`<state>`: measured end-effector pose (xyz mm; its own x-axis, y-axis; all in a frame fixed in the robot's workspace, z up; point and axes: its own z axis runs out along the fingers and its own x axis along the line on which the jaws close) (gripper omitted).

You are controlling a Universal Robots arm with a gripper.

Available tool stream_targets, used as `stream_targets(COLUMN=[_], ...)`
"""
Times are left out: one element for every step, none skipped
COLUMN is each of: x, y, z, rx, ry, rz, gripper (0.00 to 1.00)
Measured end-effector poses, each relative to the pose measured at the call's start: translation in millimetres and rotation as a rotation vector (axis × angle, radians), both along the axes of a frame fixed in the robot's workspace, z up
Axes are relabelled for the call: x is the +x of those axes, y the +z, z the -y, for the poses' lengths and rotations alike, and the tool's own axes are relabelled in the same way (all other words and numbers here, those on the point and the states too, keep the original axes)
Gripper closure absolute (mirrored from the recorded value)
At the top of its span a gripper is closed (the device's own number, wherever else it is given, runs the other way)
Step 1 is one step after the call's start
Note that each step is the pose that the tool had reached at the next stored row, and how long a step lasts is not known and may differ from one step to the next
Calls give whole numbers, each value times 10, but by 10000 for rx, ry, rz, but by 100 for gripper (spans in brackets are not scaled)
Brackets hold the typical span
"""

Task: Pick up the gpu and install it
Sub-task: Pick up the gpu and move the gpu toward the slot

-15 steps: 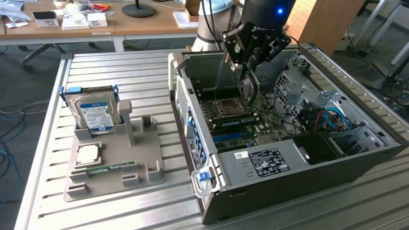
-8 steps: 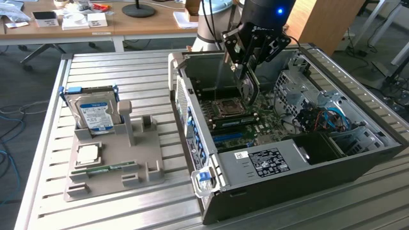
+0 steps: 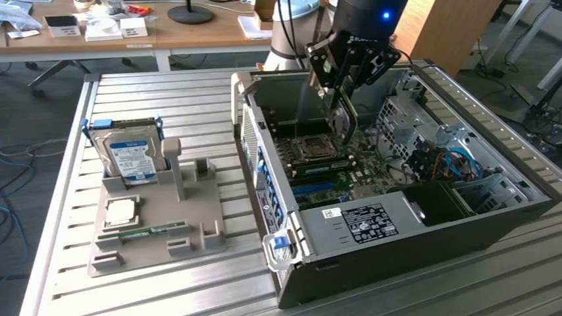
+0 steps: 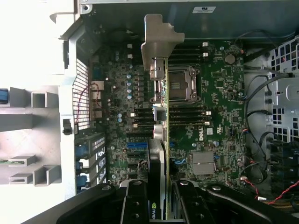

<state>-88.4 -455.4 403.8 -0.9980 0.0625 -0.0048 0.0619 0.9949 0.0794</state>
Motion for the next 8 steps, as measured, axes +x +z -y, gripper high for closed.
stream_targets(x=[24, 50, 79, 109, 137, 164, 191, 219], y=[1, 1, 1, 1, 1, 1, 1, 1], z=[0, 0, 0, 0, 0, 0, 0, 1], rx=[-1, 0, 0, 0, 1, 0, 0, 1], ry=[0, -1, 1, 0, 1, -1, -1, 0], rz=[-1, 0, -1, -1, -1, -1, -1, -1], gripper=[73, 73, 73, 73, 73, 73, 73, 73])
